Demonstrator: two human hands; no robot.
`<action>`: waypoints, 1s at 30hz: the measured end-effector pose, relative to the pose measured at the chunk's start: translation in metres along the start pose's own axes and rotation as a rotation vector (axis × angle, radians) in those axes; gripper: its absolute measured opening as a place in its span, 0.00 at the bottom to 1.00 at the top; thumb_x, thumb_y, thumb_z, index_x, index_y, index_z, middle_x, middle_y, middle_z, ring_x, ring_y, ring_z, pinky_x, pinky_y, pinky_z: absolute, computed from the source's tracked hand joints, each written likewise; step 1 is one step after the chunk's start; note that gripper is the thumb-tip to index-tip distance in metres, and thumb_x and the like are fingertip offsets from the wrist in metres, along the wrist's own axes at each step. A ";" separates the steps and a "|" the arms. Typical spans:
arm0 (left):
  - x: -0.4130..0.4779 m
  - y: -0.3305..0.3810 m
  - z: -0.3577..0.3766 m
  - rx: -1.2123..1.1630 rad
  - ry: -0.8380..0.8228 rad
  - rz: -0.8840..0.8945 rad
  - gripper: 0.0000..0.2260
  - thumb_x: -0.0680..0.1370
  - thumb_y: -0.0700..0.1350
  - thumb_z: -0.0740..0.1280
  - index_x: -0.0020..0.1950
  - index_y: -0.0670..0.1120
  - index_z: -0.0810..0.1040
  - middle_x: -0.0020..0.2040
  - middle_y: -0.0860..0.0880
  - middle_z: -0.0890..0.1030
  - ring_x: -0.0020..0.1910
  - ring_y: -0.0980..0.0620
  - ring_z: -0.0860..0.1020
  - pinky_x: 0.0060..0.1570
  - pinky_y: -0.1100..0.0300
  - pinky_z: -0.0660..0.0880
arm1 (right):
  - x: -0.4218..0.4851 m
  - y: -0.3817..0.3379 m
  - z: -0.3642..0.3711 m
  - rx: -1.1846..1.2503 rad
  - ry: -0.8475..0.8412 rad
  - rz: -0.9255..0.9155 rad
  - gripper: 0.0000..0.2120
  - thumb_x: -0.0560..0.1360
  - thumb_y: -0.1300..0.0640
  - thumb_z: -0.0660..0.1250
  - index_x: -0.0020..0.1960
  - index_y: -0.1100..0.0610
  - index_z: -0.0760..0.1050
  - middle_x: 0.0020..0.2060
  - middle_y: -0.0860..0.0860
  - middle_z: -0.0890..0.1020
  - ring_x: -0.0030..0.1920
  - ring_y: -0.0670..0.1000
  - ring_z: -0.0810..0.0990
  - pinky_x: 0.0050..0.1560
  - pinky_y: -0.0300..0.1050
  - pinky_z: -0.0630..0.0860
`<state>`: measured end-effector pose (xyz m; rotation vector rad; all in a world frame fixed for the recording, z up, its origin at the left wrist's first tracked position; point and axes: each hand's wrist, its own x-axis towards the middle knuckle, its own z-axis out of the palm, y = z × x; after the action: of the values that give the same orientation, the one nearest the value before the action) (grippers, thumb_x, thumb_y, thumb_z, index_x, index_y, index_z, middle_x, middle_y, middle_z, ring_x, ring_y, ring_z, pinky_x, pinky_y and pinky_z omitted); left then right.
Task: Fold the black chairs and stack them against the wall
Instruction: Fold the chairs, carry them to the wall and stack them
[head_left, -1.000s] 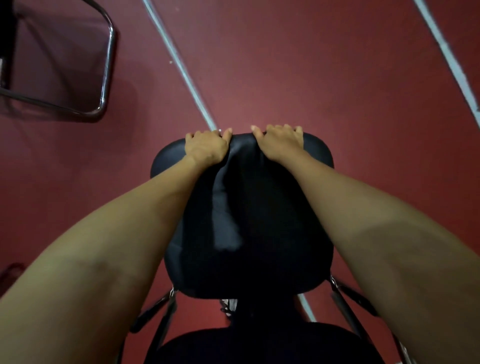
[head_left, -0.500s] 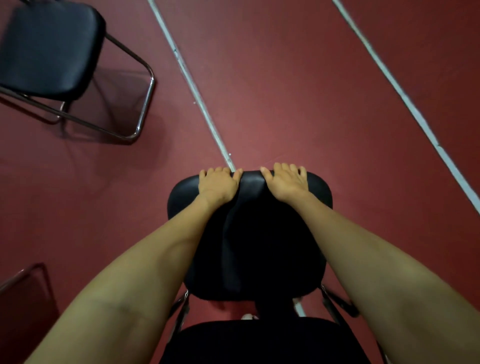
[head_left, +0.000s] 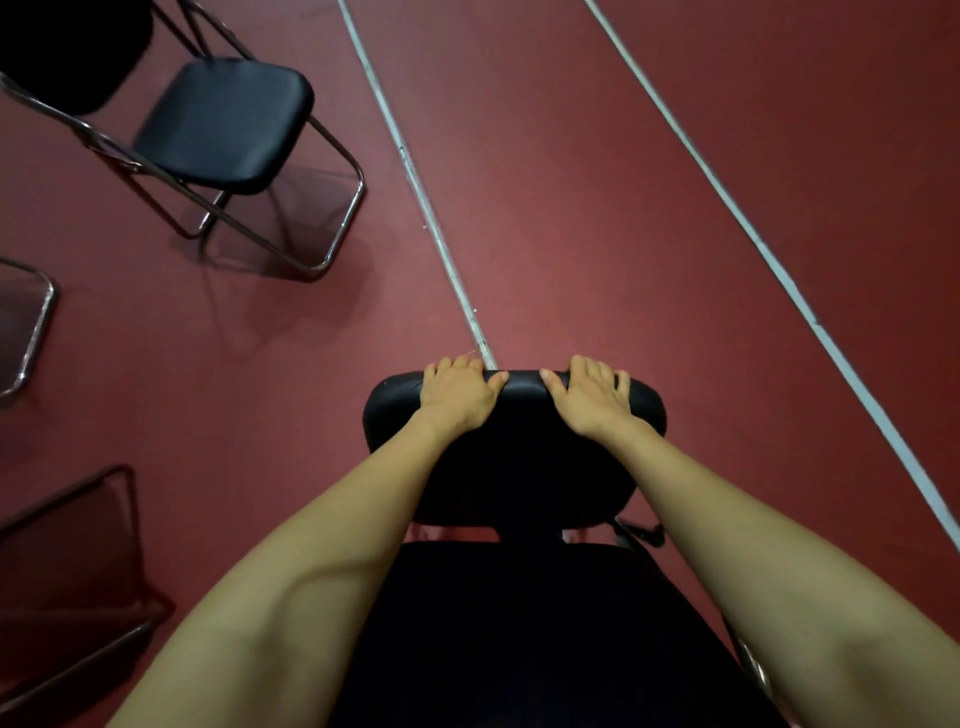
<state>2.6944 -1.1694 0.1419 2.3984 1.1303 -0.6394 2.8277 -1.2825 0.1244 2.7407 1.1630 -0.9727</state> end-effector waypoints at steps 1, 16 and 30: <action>-0.009 0.000 0.002 0.002 0.004 0.004 0.26 0.83 0.59 0.50 0.70 0.43 0.71 0.69 0.42 0.72 0.68 0.41 0.67 0.68 0.49 0.58 | -0.009 0.000 0.000 -0.007 -0.017 0.000 0.28 0.80 0.39 0.45 0.67 0.59 0.63 0.68 0.57 0.68 0.70 0.56 0.62 0.72 0.57 0.51; -0.103 -0.009 0.020 -0.195 -0.090 -0.002 0.22 0.83 0.58 0.52 0.61 0.42 0.74 0.64 0.41 0.73 0.64 0.39 0.68 0.64 0.48 0.65 | -0.104 -0.005 0.001 -0.150 -0.208 -0.069 0.28 0.79 0.37 0.47 0.68 0.57 0.60 0.64 0.59 0.75 0.64 0.60 0.73 0.61 0.55 0.66; -0.127 0.004 0.014 -0.165 -0.232 -0.073 0.23 0.81 0.56 0.60 0.69 0.42 0.72 0.68 0.40 0.73 0.66 0.41 0.71 0.65 0.53 0.67 | -0.112 -0.007 0.001 -0.444 -0.303 -0.306 0.38 0.71 0.27 0.56 0.69 0.53 0.62 0.64 0.55 0.75 0.62 0.57 0.75 0.56 0.49 0.71</action>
<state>2.6225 -1.2555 0.2024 2.0917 1.1281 -0.7932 2.7630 -1.3500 0.1869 2.0365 1.5413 -0.9652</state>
